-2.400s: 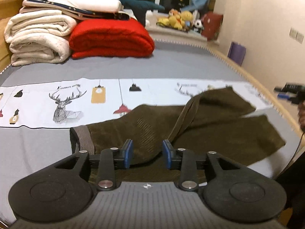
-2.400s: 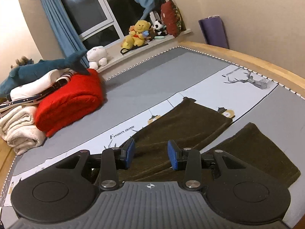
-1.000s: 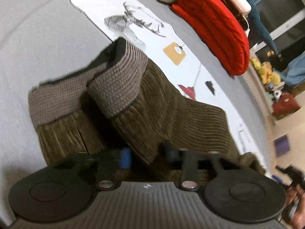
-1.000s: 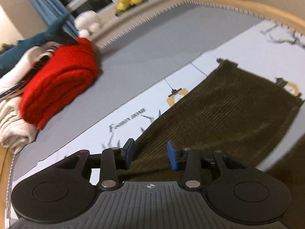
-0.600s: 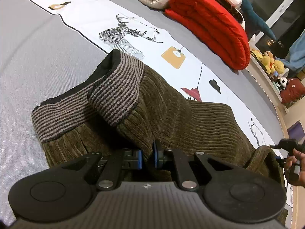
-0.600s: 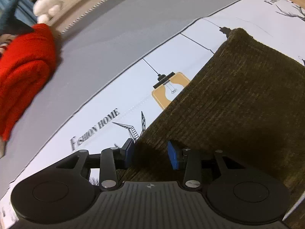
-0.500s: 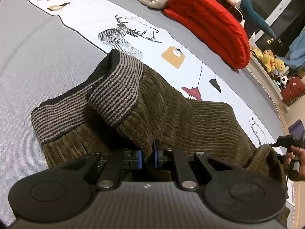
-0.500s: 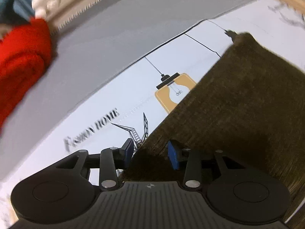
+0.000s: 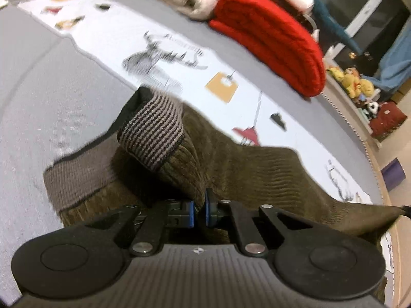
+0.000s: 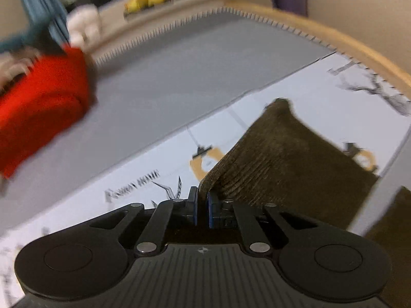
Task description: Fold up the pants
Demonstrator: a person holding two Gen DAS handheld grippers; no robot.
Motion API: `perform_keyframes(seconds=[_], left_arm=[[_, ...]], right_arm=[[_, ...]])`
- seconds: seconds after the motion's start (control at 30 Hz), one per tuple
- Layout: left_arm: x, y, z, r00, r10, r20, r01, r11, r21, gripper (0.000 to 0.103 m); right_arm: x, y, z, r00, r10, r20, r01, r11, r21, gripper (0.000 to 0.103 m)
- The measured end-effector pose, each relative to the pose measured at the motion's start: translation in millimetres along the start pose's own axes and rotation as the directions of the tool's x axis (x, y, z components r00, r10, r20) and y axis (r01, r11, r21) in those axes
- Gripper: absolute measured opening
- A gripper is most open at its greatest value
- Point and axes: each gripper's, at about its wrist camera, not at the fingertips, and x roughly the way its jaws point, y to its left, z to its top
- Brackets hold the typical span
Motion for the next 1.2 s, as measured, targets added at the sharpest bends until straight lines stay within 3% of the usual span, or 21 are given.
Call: perform_keyframes(seconds=[0.13, 0.27, 0.33, 0.4, 0.47, 0.5, 0.57, 0.7, 0.83, 0.93, 1.07, 1.2], left_arm=[[-26, -4, 4, 0.998, -0.029, 0.058, 0.026, 0.999, 0.043, 0.007], [-45, 6, 2, 0.997, -0.011, 0.074, 0.010, 1.000, 0.007, 0.007], [-49, 16, 1, 0.998, 0.010, 0.063, -0.008, 0.999, -0.035, 0.007], [-48, 23, -1, 0.999, 0.028, 0.037, -0.025, 0.997, -0.079, 0.007], [-44, 31, -3, 0.999, 0.045, 0.007, -0.044, 0.992, -0.122, 0.008], [-42, 33, -5, 0.998, 0.056, -0.005, -0.056, 0.989, -0.138, 0.009], [-38, 37, -6, 0.997, 0.075, -0.016, -0.077, 0.983, -0.166, 0.011], [-33, 42, -7, 0.994, 0.103, -0.017, -0.105, 0.975, -0.195, 0.032], [-28, 39, -10, 0.993, 0.120, -0.016, -0.121, 0.978, -0.172, 0.033], [-20, 33, -12, 0.990, 0.138, -0.020, -0.139, 0.982, -0.129, 0.034], [-11, 28, -12, 0.985, 0.168, -0.025, -0.169, 0.982, -0.087, 0.034], [-4, 16, -9, 0.977, 0.208, -0.042, -0.208, 0.978, 0.000, 0.027]], right_arm=[[-98, -64, -21, 0.987, 0.124, 0.101, -0.132, 0.988, 0.076, 0.006], [-158, -119, -83, 0.977, 0.170, 0.128, -0.181, 0.980, 0.082, 0.007], [-159, -142, -115, 0.984, 0.159, 0.076, -0.165, 0.983, 0.081, 0.007], [-145, -164, -149, 0.990, 0.138, -0.042, -0.134, 0.987, 0.094, 0.007], [-127, -179, -171, 0.979, 0.076, -0.189, -0.056, 0.992, 0.110, 0.007], [-124, -185, -175, 0.975, 0.060, -0.216, -0.036, 0.993, 0.115, 0.007], [-126, -186, -175, 0.980, 0.051, -0.194, -0.043, 0.998, 0.046, 0.008], [-140, -175, -172, 0.996, 0.014, -0.090, -0.024, 0.994, -0.111, 0.011], [-147, -171, -167, 1.000, 0.007, 0.011, -0.005, 0.983, -0.184, 0.014], [-136, -157, -161, 0.999, 0.005, 0.041, 0.007, 0.958, -0.287, 0.032], [-107, -124, -163, 0.999, -0.024, 0.026, 0.033, 0.892, -0.450, 0.048], [-75, -95, -173, 0.995, -0.096, 0.029, 0.093, 0.782, -0.616, 0.051]])
